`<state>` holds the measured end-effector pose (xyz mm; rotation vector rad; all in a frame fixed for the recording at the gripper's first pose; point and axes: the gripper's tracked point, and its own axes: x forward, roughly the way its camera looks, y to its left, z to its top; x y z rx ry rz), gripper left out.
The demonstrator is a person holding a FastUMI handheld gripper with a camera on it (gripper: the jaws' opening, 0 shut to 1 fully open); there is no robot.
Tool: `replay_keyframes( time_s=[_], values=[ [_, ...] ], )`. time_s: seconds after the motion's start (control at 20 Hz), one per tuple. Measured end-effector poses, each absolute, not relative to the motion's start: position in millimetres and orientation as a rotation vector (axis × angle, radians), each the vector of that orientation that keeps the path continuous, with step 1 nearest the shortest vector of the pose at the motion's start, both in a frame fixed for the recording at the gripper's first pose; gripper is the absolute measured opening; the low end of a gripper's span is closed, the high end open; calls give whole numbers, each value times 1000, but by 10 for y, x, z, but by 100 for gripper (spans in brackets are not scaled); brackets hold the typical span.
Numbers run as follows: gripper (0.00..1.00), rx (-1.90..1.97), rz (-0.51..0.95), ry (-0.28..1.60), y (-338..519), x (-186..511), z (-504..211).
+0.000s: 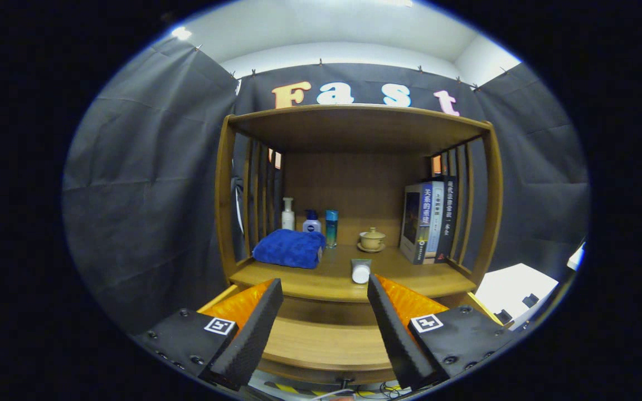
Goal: Pull open the drawer, take out the items inside it, and place them on the countertop above the cabinet.
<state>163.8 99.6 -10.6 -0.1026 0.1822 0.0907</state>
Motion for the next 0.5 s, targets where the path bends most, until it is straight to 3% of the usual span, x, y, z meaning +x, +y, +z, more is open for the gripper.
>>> replay_keyframes(
  time_s=[0.5],
  values=[
    [98, -151, -44, 130, 232, 1135, -742]
  ],
)
